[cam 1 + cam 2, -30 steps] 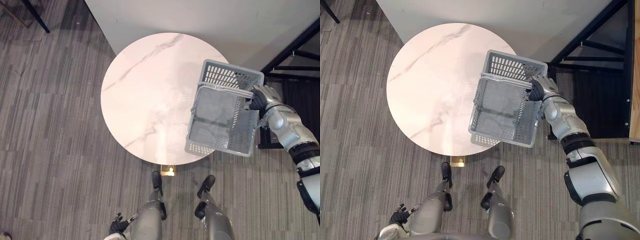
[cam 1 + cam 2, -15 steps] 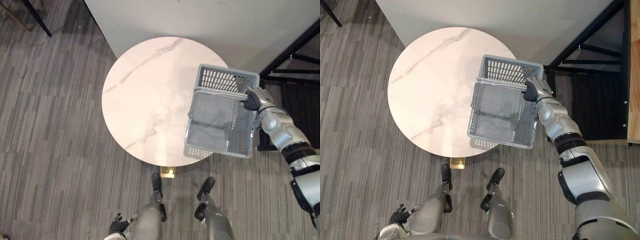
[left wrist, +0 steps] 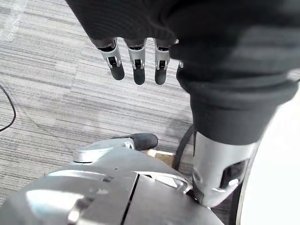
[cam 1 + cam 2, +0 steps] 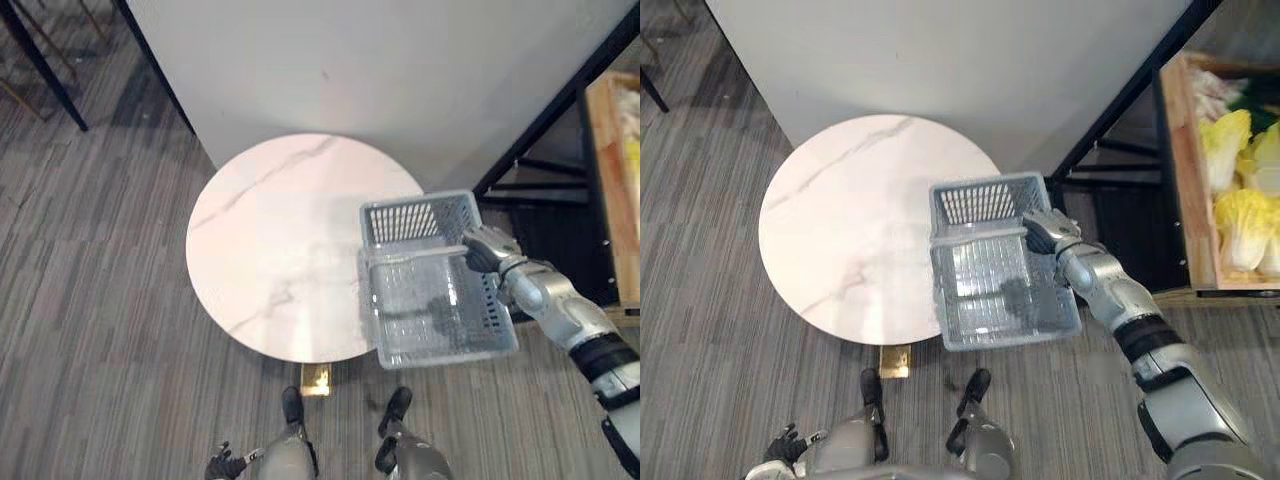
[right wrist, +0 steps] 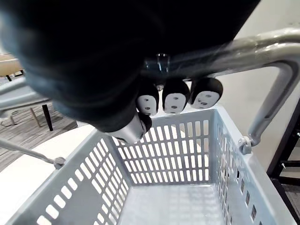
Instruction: Pick vegetable in the basket
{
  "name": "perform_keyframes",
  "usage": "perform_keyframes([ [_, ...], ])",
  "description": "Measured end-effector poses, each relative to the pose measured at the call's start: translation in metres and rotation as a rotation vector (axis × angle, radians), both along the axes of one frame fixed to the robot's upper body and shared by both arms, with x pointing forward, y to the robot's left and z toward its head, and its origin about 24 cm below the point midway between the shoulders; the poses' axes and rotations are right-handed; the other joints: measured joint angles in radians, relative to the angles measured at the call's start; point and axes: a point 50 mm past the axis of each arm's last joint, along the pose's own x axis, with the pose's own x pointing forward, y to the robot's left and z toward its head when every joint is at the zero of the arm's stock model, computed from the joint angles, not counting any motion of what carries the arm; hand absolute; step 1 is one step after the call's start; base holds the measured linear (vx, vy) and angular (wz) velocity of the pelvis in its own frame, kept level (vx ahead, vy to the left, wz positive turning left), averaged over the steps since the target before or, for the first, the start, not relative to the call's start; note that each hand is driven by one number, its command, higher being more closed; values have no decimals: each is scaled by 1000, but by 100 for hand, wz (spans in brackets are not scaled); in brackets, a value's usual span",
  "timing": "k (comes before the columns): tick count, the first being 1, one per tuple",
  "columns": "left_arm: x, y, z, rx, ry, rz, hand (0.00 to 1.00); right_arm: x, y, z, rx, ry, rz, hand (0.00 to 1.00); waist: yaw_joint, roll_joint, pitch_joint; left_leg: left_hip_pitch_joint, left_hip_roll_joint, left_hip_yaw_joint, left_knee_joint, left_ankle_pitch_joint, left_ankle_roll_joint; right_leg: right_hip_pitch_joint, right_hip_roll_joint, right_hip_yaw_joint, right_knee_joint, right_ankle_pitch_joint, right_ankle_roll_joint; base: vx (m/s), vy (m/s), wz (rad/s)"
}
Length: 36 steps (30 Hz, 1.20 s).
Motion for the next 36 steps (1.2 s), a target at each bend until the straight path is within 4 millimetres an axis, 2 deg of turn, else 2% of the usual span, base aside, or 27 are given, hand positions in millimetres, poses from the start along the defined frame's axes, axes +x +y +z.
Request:
perform_keyframes([
  [5,-10,2,-1,12,31,-10,0,-17,5,-5,47,55,73,100,-9,-14,-51,26,3,8,0,-4,-5,20,2,11,-1,-1,1,22,-1,-6],
  [8,-20,2,-4,-10,60,9,0,-27,13,-10,66,92,132,100,-9,-14,-92,33,5,24,-4,-12,-11,18,3,27,-2,-7,3,2,-2,-15],
  [11,-26,2,-5,-21,75,32,0,-31,20,-14,62,112,179,100,-12,-10,-100,58,6,38,-6,-15,-11,32,3,42,-2,-12,-3,-3,-4,-14],
  [16,-41,1,-7,-24,116,35,0,-47,14,-38,68,197,161,100,-13,-8,-122,131,4,63,1,-39,-8,86,-7,65,18,-29,7,31,9,-11],
  [19,-42,1,-7,-23,124,32,0,-63,8,-51,82,237,134,100,-25,-9,-128,135,3,68,43,-66,-7,65,-29,80,103,-63,19,40,42,-7],
  [21,-42,1,-7,-21,122,27,0,-71,5,-52,93,236,125,100,-36,-10,-129,125,-9,90,70,-84,0,30,-49,104,146,-57,18,5,70,-28],
  [22,-39,1,-7,-20,119,16,0,-74,2,-51,101,229,115,100,-39,-9,-129,101,-9,103,84,-101,11,3,-55,126,166,-44,38,-55,55,-44],
  [23,-35,-1,-7,-20,113,-6,0,-77,-1,-51,99,221,101,100,-43,6,-136,65,-3,125,101,-118,24,-62,-51,172,199,9,72,-98,96,-81],
  [24,-27,-4,-7,-20,102,-40,0,-77,0,-49,80,210,100,100,-46,17,-138,47,-2,158,99,-118,38,-121,-14,213,164,155,72,-83,140,-104],
  [25,-28,-6,-8,-24,110,-45,0,-76,2,-47,75,201,106,100,-33,47,-139,40,19,172,92,-110,69,-123,20,221,102,241,18,-107,188,-145],
  [26,-31,-8,-9,-32,120,-38,0,-75,8,-47,80,194,122,100,-26,54,-134,37,55,262,83,-95,93,-130,33,144,153,180,-99,-70,175,-136],
  [27,-32,-8,-10,-29,126,-37,0,-74,10,-47,57,191,137,100,-38,55,-133,54,63,304,106,-99,95,-138,-15,-12,415,-71,-165,-54,135,-130],
  [28,-32,-8,-9,-27,126,-37,0,-72,12,-46,49,186,144,100,-37,49,-133,64,63,337,126,-113,100,-129,-49,-78,523,-140,-173,-17,110,-144],
  [29,-31,-7,-9,-24,121,-38,0,-64,19,-39,30,161,175,100,-27,36,-129,73,80,411,212,-176,111,-108,-102,-182,605,-184,-171,-66,74,-198],
  [30,-29,-6,-8,-21,117,-40,0,-54,27,-30,10,131,208,100,-18,33,-126,81,94,485,267,-226,98,-101,-52,-226,510,-141,-199,-100,46,-219],
  [31,-34,-10,-10,-35,127,-36,0,-51,30,-27,4,121,220,100,-2,64,-137,89,123,528,243,-219,94,-71,9,-208,395,-96,-185,-160,-12,-213],
  [32,-34,-13,-11,-49,126,-26,0,-49,32,-23,-7,108,232,100,12,80,-135,118,137,628,216,-208,100,-46,12,-249,426,-153,-218,-150,3,-194],
  [33,-33,-15,-11,-52,121,-35,0,-49,31,-22,-6,105,231,100,8,78,-134,148,133,697,203,-203,102,-7,-45,-319,592,-284,-199,-115,1,-173],
  [34,-31,-14,-11,-52,118,-32,0,-49,32,-22,-6,105,231,100,5,78,-132,152,132,719,203,-204,101,27,-58,-335,601,-305,-159,-41,-39,-162],
  [35,-32,-13,-11,-53,126,-28,0,-47,34,-21,-8,100,241,100,5,64,-139,150,131,775,204,-202,101,78,-78,-354,559,-319,-124,-7,-132,-150],
  [36,-31,-12,-11,-51,123,-28,0,-45,38,-17,-9,89,252,100,5,59,-140,148,135,835,205,-195,100,115,-77,-378,470,-313,-110,-24,-162,-148],
])
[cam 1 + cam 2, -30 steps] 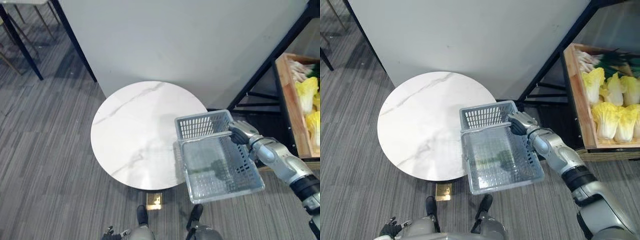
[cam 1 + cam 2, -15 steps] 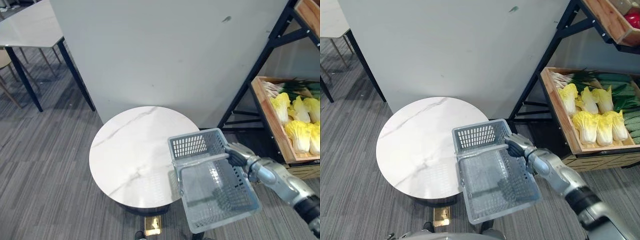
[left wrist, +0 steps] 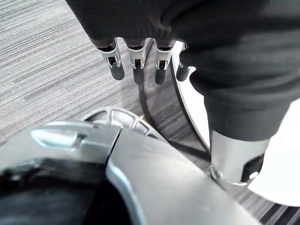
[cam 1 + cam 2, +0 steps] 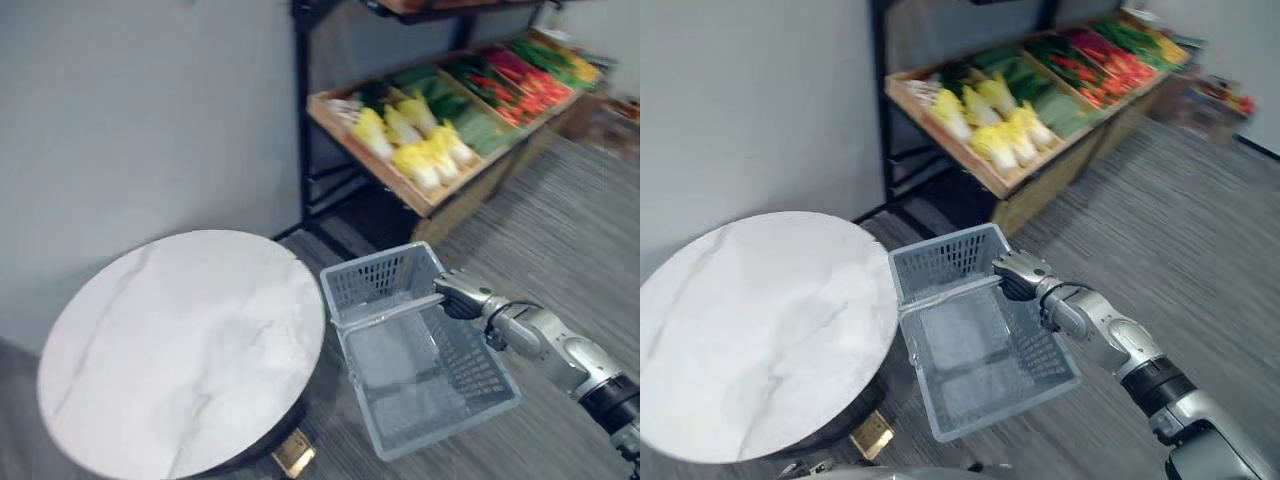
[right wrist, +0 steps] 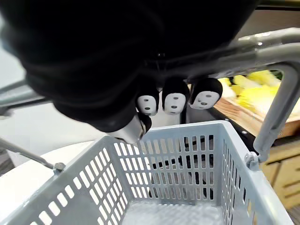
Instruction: Pick vegetable in the basket
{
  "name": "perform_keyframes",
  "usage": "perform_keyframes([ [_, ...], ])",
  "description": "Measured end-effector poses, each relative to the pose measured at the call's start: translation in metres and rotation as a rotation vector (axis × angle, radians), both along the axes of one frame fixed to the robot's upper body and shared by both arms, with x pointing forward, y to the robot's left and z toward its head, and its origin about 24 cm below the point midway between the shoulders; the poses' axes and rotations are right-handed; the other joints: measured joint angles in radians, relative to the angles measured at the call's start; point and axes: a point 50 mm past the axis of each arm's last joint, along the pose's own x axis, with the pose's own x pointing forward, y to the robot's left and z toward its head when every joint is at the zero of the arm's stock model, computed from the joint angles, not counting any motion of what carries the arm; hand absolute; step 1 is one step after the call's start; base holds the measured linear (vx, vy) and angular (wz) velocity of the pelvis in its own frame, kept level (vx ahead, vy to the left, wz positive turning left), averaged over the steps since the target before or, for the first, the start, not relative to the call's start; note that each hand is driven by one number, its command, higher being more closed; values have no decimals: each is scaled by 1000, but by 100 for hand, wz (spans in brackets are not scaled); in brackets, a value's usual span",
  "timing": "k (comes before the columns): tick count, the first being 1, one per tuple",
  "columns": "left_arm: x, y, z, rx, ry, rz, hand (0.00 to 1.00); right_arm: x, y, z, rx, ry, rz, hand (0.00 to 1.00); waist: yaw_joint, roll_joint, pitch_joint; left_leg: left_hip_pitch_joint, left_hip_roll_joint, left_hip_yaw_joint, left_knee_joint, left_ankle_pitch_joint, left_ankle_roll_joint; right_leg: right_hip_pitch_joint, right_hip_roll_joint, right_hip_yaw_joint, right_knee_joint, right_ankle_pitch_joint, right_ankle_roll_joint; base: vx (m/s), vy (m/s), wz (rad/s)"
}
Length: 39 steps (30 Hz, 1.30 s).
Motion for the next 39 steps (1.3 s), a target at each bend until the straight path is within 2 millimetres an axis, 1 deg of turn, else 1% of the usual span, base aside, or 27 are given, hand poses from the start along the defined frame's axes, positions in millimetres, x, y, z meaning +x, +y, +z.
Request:
perform_keyframes([
  [1,1,0,0,-1,-2,3,0,1,2,2,-2,-7,7,100,0,-6,-3,0,2,27,0,5,-3,11,4,-11,-48,15,13,-38,-126,-132],
  [2,2,1,0,0,-8,15,0,3,5,4,-8,-15,20,100,0,-4,-2,-1,4,70,2,16,-13,16,22,-11,-124,29,33,-68,-146,-106],
  [3,4,2,1,0,-13,26,0,3,6,4,-13,-15,24,100,-6,-1,-1,0,6,105,11,28,-21,25,54,-9,-214,37,46,-79,-204,-105],
  [4,4,0,0,-5,-17,31,0,3,5,3,-20,-12,20,100,-19,15,0,-1,28,128,32,30,-24,39,92,1,-287,67,64,-65,-212,-70],
  [6,5,-1,0,-5,-19,29,0,0,2,-2,-25,4,13,100,-43,37,-1,-9,69,131,81,32,-27,55,141,11,-362,97,50,-41,-172,-30],
  [7,6,-1,0,-5,-20,29,0,-2,0,-4,-26,12,8,100,-44,40,-1,-12,87,129,106,33,-27,58,153,15,-375,99,47,-86,-172,-28],
  [9,6,-3,0,-11,-21,30,0,-7,-6,-9,-44,33,-2,100,-43,54,6,-17,176,98,243,39,-27,54,183,55,-386,100,33,-106,-107,-47],
  [10,5,-4,-1,-15,-19,32,0,-7,-7,-9,-49,32,-2,100,-43,57,7,-18,198,92,283,46,-27,51,187,74,-386,98,29,-92,-31,-76],
  [11,2,-6,-1,-18,-14,42,0,-6,-8,-9,-59,29,-1,100,-36,61,7,-21,240,50,363,71,-24,42,192,123,-387,101,19,-58,-6,-110],
  [12,0,-8,-1,-19,-17,52,0,-6,-8,-8,-62,27,-1,100,-27,62,8,-31,262,-35,434,108,-25,35,192,188,-389,107,10,-40,5,-131],
  [13,-1,-8,-2,-20,-17,53,0,-6,-8,-8,-63,26,-1,100,-23,52,15,-58,262,-106,458,104,-41,31,189,223,-389,111,3,-5,40,-155],
  [14,-2,-10,-2,-24,-17,54,0,-4,-9,-5,-65,15,-2,100,-16,59,18,-97,219,-293,467,63,-81,16,180,285,-389,120,-6,-12,68,-164],
  [15,-1,-13,-3,-31,-21,52,0,-4,-10,-4,-72,10,-4,100,-14,68,21,-128,156,-456,440,25,-100,-1,179,350,-390,132,-8,-16,81,-161],
  [16,-2,-15,-3,-33,-22,54,0,-4,-11,-4,-74,10,-6,100,-14,69,21,-141,119,-532,407,5,-103,-10,179,382,-391,136,-8,-33,93,-146],
  [18,-5,-16,-3,-35,-19,58,0,-3,-12,-4,-79,11,-7,100,-13,78,25,-160,0,-778,268,-35,-109,-34,196,488,-408,151,-8,-41,115,-151],
  [19,-9,-17,-4,-38,-12,60,0,-3,-12,-3,-80,9,-7,100,-12,85,32,-162,-41,-885,198,-42,-108,-39,211,538,-420,164,-7,-47,135,-139],
  [20,-10,-18,-4,-41,-10,60,0,-3,-12,-3,-81,9,-8,100,-13,88,33,-165,-51,-924,162,-40,-109,-44,217,559,-421,172,-1,-53,191,-129],
  [21,-10,-17,-3,-41,-12,58,0,-4,-14,-4,-86,13,-11,100,-13,99,32,-157,-67,-973,103,-51,-102,-60,222,603,-419,184,19,-22,150,-90],
  [22,-10,-16,-3,-38,-12,56,0,-4,-14,-4,-86,15,-10,100,-14,92,31,-140,-80,-975,86,-57,-99,-70,219,624,-423,193,32,30,198,-84],
  [23,-6,-15,-2,-34,-27,50,0,-4,-14,-4,-84,16,-11,100,-18,74,36,-143,-99,-963,79,-63,-89,-81,205,645,-439,217,65,48,166,-40],
  [25,-3,-11,-1,-23,-38,40,0,-9,-17,-11,-78,43,-20,100,-19,64,43,-145,-124,-939,106,-65,-86,-77,178,654,-447,239,80,29,210,-24],
  [29,-1,-15,-1,-38,-37,8,0,-23,-34,-23,-21,106,-84,100,-18,84,43,-136,-150,-943,119,-72,-73,-64,152,652,-448,248,95,26,131,-6],
  [31,0,-17,-1,-43,-34,-34,0,-35,-43,-35,6,161,-128,100,-21,83,43,-116,-162,-944,117,-71,-70,-49,144,653,-450,252,101,16,44,-14],
  [34,0,-17,-1,-40,-26,-70,0,-43,-49,-46,6,217,-155,100,-30,84,42,-84,-171,-942,113,-68,-65,-24,138,654,-451,257,109,-3,32,-14],
  [36,0,-16,-1,-38,-24,-96,0,-49,-59,-52,16,240,-208,100,-39,81,41,-71,-182,-941,99,-66,-63,-26,129,652,-441,260,113,-40,27,-7],
  [38,0,-18,-1,-39,-21,-110,0,-52,-70,-59,33,260,-278,100,-40,85,41,-71,-178,-941,98,-62,-55,-62,129,649,-377,258,114,-68,33,-10],
  [39,0,-19,-2,-42,-19,-117,0,-51,-75,-61,42,265,-320,100,-40,95,42,-69,-169,-942,89,-62,-48,-113,133,646,-280,251,108,-87,34,-14],
])
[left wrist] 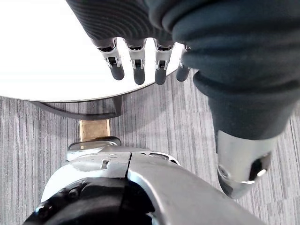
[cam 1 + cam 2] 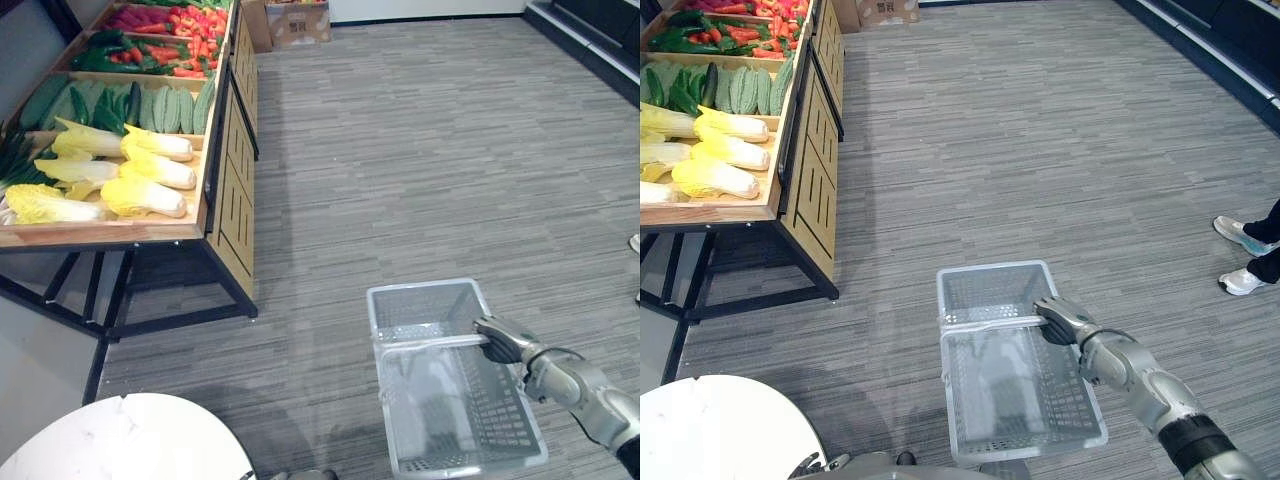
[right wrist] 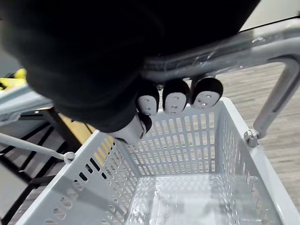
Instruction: Pick vegetable in the basket
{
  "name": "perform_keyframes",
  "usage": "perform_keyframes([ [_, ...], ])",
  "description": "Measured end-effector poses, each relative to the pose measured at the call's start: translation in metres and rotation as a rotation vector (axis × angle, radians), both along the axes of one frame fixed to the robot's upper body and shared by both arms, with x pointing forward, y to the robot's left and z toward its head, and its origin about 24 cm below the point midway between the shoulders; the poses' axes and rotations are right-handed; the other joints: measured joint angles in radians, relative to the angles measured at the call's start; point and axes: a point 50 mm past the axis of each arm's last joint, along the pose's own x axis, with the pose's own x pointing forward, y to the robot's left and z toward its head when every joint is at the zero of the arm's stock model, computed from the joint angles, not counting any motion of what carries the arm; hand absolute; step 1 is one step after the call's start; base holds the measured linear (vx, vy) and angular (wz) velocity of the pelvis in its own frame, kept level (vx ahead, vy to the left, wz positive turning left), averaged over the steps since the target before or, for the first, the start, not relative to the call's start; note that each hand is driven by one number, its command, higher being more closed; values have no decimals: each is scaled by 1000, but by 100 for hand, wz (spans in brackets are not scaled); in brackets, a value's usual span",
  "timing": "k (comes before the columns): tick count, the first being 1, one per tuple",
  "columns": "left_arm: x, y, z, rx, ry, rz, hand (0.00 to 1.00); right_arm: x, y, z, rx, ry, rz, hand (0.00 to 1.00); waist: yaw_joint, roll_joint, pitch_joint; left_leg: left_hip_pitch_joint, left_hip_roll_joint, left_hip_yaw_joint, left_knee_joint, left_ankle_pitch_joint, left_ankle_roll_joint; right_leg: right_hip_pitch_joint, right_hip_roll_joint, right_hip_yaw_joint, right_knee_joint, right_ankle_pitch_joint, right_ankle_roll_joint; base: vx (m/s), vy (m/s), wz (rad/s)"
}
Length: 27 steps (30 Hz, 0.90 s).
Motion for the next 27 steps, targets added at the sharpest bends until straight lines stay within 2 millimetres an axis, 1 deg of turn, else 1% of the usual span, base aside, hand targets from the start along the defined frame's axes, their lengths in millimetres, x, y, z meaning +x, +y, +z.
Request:
perform_keyframes([
  [1,0,-1,0,-2,1,-5,0,0,-2,0,4,-2,-17,100,-2,6,0,6,4,0,-10,-6,11,-30,2,-3,60,-2,-2,-116,66,-18],
  [2,0,-3,-1,-5,3,-15,0,2,-5,2,10,-15,-47,100,-2,17,6,35,12,-1,-44,-31,44,-93,3,-4,199,-11,-15,-129,90,-18],
  [3,0,-2,0,-2,7,-23,0,4,-6,3,22,-29,-66,100,-2,7,21,75,0,4,-74,-65,82,-151,-18,-8,355,-22,-33,-132,87,-18],
  [4,0,2,0,7,7,-26,0,4,-5,3,27,-32,-70,100,-2,-3,32,92,-8,5,-74,-70,84,-173,-35,-13,429,-23,-35,-93,48,-3],
  [5,-2,7,1,19,12,-28,0,4,-3,2,35,-29,-73,100,-6,-9,42,113,-20,3,-73,-84,107,-207,-71,-26,524,-14,-51,-21,25,7],
  [6,-5,8,1,22,23,-34,0,4,0,0,43,-30,-72,100,-17,-21,43,146,-29,0,-74,-92,119,-239,-108,-42,623,-21,-71,18,21,9],
  [7,-6,9,1,24,26,-35,0,4,1,0,47,-32,-71,100,-20,-21,43,155,-28,-2,-75,-95,120,-245,-115,-55,631,-31,-82,83,14,4],
  [8,-6,12,2,33,28,-37,0,5,3,1,54,-39,-68,100,-22,-20,43,155,-27,-5,-75,-98,120,-254,-121,-74,600,-38,-92,96,-9,5],
  [9,-4,11,1,30,24,-36,0,6,5,2,63,-48,-67,100,-26,-17,43,148,-22,-11,-77,-99,119,-256,-122,-95,521,-38,-92,174,-44,20],
  [10,0,11,2,31,13,-37,0,7,7,1,81,-53,-73,100,-32,-12,42,131,-12,-28,-77,-101,116,-249,-116,-127,360,-32,-84,249,-86,28],
  [11,6,11,3,33,-7,-40,0,7,9,0,91,-54,-76,100,-31,-17,41,119,-2,-36,-76,-99,109,-240,-101,-133,184,-9,-52,286,-105,26],
  [12,9,11,4,33,-17,-41,0,7,9,0,93,-54,-77,100,-29,-17,44,120,2,-43,-76,-95,92,-229,-94,-131,96,3,-36,420,-171,36],
  [13,15,12,5,36,-35,-40,0,7,10,-1,100,-51,-83,100,-29,-18,44,128,8,-65,-80,-96,74,-210,-98,-118,-60,16,-15,393,-177,37],
  [14,17,12,6,38,-42,-36,0,7,10,-1,104,-55,-86,100,-29,-23,46,138,8,-75,-88,-100,61,-209,-101,-110,-82,17,-14,504,-271,61],
  [15,19,14,7,42,-49,-26,0,8,12,-2,111,-58,-90,100,-29,-31,47,163,22,-90,-95,-120,24,-190,-103,-109,-84,17,-15,373,-241,49],
  [16,19,18,8,52,-55,-17,0,7,14,-3,118,-56,-90,100,-30,-36,44,178,34,-106,-94,-136,-3,-171,-98,-110,-81,14,-18,506,-378,68],
  [17,18,25,10,69,-55,0,0,6,15,-6,115,-48,-97,100,-28,-35,26,195,74,-131,-86,-166,-46,-153,-75,-113,-59,80,-14,552,-410,55],
  [18,17,20,8,55,-56,23,0,8,13,-6,112,-54,-117,100,-19,13,-1,167,149,-155,-37,-153,-78,-171,-17,-154,-2,37,-26,565,-420,44],
  [19,18,19,8,50,-60,33,0,10,13,-4,112,-59,-118,100,-13,18,-5,144,176,-166,2,-130,-108,-171,2,-168,17,15,-38,554,-428,10],
  [20,17,16,7,41,-60,42,0,12,12,-2,112,-67,-124,100,3,18,-5,104,210,-180,103,-81,-118,-163,32,-182,42,-14,-59,578,-439,3],
  [21,12,12,4,28,-37,48,0,13,10,-1,113,-73,-135,100,3,18,-6,51,237,-197,227,-13,-113,-134,50,-200,59,-57,-70,592,-431,5],
  [22,9,10,4,22,-27,56,0,13,8,-1,111,-73,-139,100,3,17,-6,24,247,-203,293,34,-106,-109,58,-209,62,-79,-73,605,-363,22],
  [23,3,8,3,13,-23,89,0,13,6,-1,109,-73,-148,100,4,14,-4,-30,264,-221,434,172,-97,-53,70,-220,59,-116,-81,567,-307,13],
  [24,1,7,2,8,-26,100,0,12,4,-1,104,-79,-163,100,20,-4,5,-87,290,-221,590,254,-82,8,81,-221,36,-136,-91,541,-289,4],
  [25,3,6,3,6,-30,97,0,12,2,-1,103,-88,-176,100,31,-5,6,-127,295,-212,674,238,-76,37,84,-219,22,-144,-94,482,-250,-11],
  [26,6,7,4,8,-42,94,0,13,1,-1,103,-99,-189,100,48,-9,8,-198,301,-175,796,182,-59,84,87,-216,-5,-146,-96,493,-222,-9],
  [27,8,7,5,11,-54,94,0,13,0,-2,101,-99,-199,100,60,-16,12,-256,299,-133,848,121,-40,132,84,-214,-32,-147,-97,461,-177,-5],
])
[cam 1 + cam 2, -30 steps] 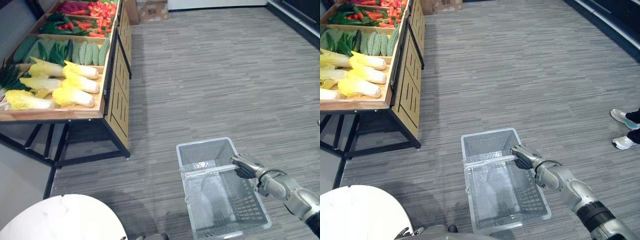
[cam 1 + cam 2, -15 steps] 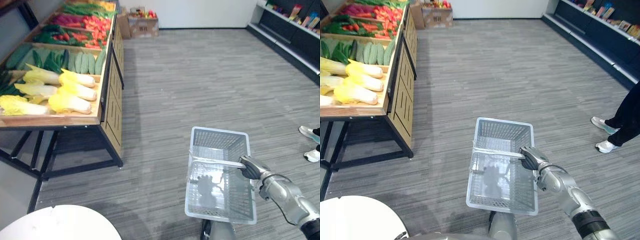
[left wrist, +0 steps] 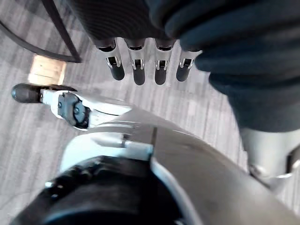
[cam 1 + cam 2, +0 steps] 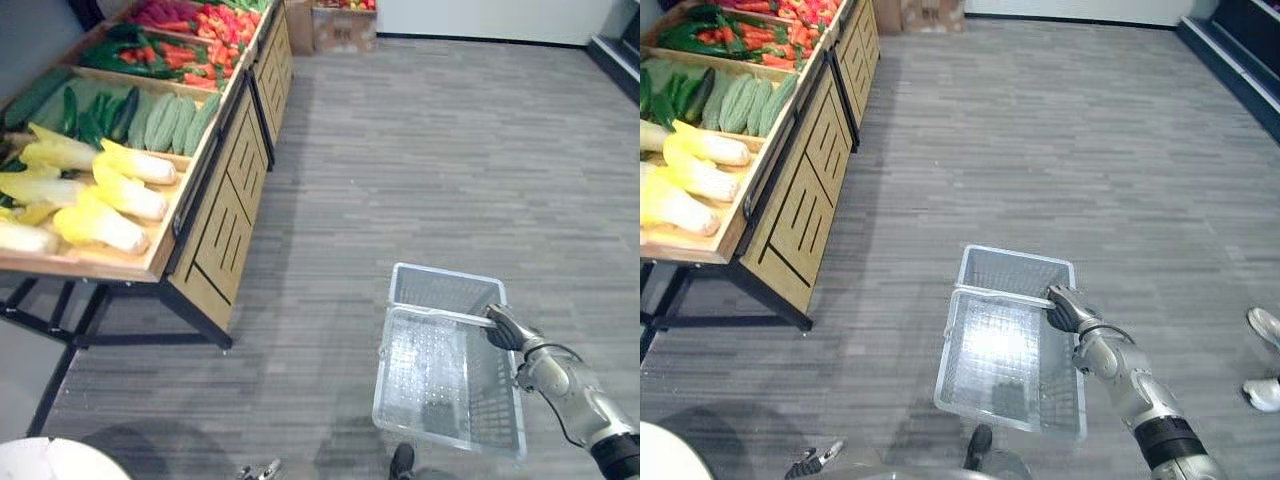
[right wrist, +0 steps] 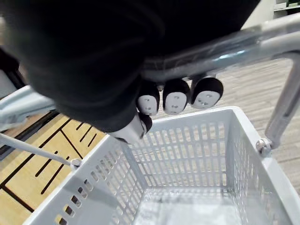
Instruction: Pick vegetable in the basket
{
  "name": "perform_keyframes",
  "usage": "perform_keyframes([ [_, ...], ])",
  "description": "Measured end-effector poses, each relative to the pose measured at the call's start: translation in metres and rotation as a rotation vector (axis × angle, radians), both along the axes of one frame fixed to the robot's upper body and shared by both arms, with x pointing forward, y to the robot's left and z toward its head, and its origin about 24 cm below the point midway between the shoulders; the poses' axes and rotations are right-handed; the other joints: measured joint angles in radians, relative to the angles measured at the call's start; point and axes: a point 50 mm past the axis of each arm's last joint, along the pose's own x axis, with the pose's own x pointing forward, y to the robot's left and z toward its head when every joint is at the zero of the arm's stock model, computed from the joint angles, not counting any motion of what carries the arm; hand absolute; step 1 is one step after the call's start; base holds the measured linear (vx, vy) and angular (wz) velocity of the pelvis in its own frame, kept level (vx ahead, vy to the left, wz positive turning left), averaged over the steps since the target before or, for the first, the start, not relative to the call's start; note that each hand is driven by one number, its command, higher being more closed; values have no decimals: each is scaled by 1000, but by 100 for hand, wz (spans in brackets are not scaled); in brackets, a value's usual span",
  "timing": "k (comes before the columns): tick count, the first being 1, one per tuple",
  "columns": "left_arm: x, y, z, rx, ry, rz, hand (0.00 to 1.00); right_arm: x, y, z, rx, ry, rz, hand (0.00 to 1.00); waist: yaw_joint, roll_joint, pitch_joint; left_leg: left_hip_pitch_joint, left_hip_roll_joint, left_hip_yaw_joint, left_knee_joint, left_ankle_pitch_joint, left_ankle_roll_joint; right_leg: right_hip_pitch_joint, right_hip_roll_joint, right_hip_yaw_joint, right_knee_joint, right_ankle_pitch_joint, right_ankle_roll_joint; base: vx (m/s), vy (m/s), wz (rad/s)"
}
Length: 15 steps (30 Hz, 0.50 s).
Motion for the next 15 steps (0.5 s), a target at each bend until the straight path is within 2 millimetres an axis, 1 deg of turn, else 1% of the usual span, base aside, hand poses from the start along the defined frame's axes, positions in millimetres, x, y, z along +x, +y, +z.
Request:
perform_keyframes([
  [2,3,1,1,4,-14,-1,0,0,0,-1,2,-2,-7,100,11,-1,0,-70,-7,47,-14,-51,3,47,-6,-5,-26,-4,6,323,-20,2],
  [3,7,1,3,7,-31,-3,0,0,0,-1,4,-9,-9,100,24,-7,4,-121,-26,101,-101,-76,7,74,-27,-10,-28,-32,43,342,126,3],
  [4,8,1,3,8,-36,-5,0,0,0,-1,5,-11,-9,100,26,-9,5,-143,-44,137,-199,-81,14,87,-43,-20,-28,-54,70,278,123,7],
  [5,9,1,3,8,-37,-7,0,0,0,-1,5,-10,-10,100,24,-8,5,-152,-62,155,-286,-81,18,97,-53,-32,-28,-67,86,324,223,21],
  [6,4,0,2,4,-18,-7,0,-3,-1,-3,5,-3,-14,100,23,6,-4,-145,-119,182,-591,-17,24,113,-66,-56,-25,-91,120,284,206,24],
  [7,1,-2,0,0,-6,-6,0,-4,-3,-3,3,-2,-17,100,26,23,-14,-138,-136,177,-729,46,18,119,-59,-64,-25,-102,136,369,268,41],
  [8,1,1,0,6,3,-8,0,-5,0,-8,42,2,-45,100,23,5,-17,-119,-180,164,-793,109,51,134,-76,-65,-31,-115,155,368,187,77],
  [9,6,9,3,34,-15,-21,0,-6,4,-11,59,5,-46,100,24,-41,-14,-125,-235,150,-817,105,54,144,-94,-55,-58,-110,152,433,150,95],
  [10,11,14,6,53,-27,-37,0,-3,4,-8,59,-6,-45,100,28,-50,-9,-164,-239,135,-741,79,72,162,-85,-58,-76,-101,149,417,104,75],
  [11,11,15,6,56,-28,-37,0,-1,5,-6,61,-16,-41,100,44,-50,-8,-182,-234,135,-692,50,85,174,-82,-58,-92,-87,161,374,106,36],
  [12,8,14,5,52,-19,-16,0,5,12,-2,71,-34,-22,100,64,-48,-6,-192,-223,164,-616,12,106,211,-83,-52,-108,-57,181,235,91,20],
  [13,6,13,4,49,-13,-10,0,7,15,-2,71,-35,-8,100,66,-49,-5,-180,-223,175,-610,5,115,225,-84,-50,-109,-40,183,253,117,18],
  [15,-1,10,2,40,8,8,0,9,28,-3,88,-34,40,100,87,-58,-7,-120,-228,193,-651,-2,119,243,-99,-14,-103,22,189,196,109,-14],
])
